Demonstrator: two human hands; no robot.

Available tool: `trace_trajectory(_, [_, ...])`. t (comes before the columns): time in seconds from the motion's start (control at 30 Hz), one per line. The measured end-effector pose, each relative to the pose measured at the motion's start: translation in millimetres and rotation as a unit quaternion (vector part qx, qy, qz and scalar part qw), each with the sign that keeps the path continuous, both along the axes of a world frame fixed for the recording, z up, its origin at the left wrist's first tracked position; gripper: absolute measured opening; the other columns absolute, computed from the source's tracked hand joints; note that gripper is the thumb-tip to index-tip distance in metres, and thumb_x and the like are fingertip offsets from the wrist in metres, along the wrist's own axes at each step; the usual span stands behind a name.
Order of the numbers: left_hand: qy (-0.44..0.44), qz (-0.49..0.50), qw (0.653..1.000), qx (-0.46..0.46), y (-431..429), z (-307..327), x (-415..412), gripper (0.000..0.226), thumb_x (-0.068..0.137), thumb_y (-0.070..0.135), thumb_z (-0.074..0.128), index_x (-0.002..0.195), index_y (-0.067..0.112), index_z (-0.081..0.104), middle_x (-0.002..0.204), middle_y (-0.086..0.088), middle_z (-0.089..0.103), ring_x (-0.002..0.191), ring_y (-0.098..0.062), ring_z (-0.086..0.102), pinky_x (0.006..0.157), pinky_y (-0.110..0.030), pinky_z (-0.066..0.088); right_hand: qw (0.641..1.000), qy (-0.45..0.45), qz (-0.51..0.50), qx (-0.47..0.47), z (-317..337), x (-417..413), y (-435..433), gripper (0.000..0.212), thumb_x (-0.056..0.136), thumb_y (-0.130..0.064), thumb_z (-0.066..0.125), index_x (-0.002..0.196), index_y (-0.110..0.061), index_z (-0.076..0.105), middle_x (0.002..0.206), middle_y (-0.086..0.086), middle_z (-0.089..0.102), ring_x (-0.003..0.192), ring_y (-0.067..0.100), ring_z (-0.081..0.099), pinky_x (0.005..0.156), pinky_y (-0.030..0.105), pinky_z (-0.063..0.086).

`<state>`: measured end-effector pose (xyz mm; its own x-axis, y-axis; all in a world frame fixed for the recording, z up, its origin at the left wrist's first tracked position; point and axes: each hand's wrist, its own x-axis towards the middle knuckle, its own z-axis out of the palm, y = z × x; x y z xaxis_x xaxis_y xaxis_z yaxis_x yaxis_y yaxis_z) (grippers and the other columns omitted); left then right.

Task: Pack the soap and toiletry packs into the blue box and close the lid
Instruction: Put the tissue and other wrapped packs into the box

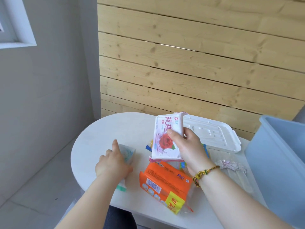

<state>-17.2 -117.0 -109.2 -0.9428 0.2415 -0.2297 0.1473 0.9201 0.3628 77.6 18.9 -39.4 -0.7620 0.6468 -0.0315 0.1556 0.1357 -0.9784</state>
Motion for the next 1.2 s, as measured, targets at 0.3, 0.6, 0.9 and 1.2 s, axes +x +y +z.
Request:
trace_trajectory(0.3, [0.036, 0.03, 0.978, 0.201, 8, 59, 18, 0.082, 0.077, 0.037, 0.065, 0.144, 0.023, 0.019, 0.132, -0.013, 0.054, 0.117, -0.034, 0.052, 0.091, -0.039, 0.042, 0.981, 0.061, -0.102, 0.15, 83, 78, 76, 0.012, 0.084, -0.022, 0.062, 0.075, -0.024, 0.056, 0.075, -0.003, 0.063, 0.067, 0.014, 0.06, 0.066, 0.032, 0.049])
trace_trajectory(0.6, [0.032, -0.182, 0.88, 0.438, 140, 141, 84, 0.103, 0.047, 0.036, 0.071, 0.142, 0.024, 0.03, 0.108, 0.01, 0.046, 0.096, -0.012, 0.048, 0.082, -0.026, 0.037, 0.896, -0.153, -0.282, 0.307, 118, 187, 204, 0.029, 0.084, -0.022, 0.063, 0.106, -0.005, 0.06, 0.093, 0.008, 0.056, 0.085, 0.023, 0.052, 0.073, 0.029, 0.038])
trace_trajectory(0.9, [-0.01, -0.352, 0.831, 0.431, 304, 155, 160, 0.066, 0.062, 0.034, 0.071, 0.123, 0.024, 0.046, 0.105, 0.007, 0.063, 0.098, -0.02, 0.063, 0.086, -0.037, 0.054, 0.814, -0.399, -0.223, 0.359, 70, 206, 258, 0.027, 0.089, -0.025, 0.052, 0.107, -0.006, 0.046, 0.114, 0.019, 0.061, 0.103, 0.034, 0.058, 0.069, 0.027, 0.034])
trace_trajectory(1.2, [0.086, -0.415, 0.862, 0.279, 365, 123, 160, 0.076, 0.073, 0.033, 0.066, 0.139, 0.023, 0.03, 0.129, 0.001, 0.054, 0.117, -0.021, 0.051, 0.087, -0.032, 0.045, 0.729, -0.533, -0.174, 0.393, 39, 183, 282, 0.037, 0.094, -0.005, 0.041, 0.129, 0.002, 0.033, 0.123, 0.017, 0.059, 0.111, 0.032, 0.06, 0.08, 0.034, 0.047])
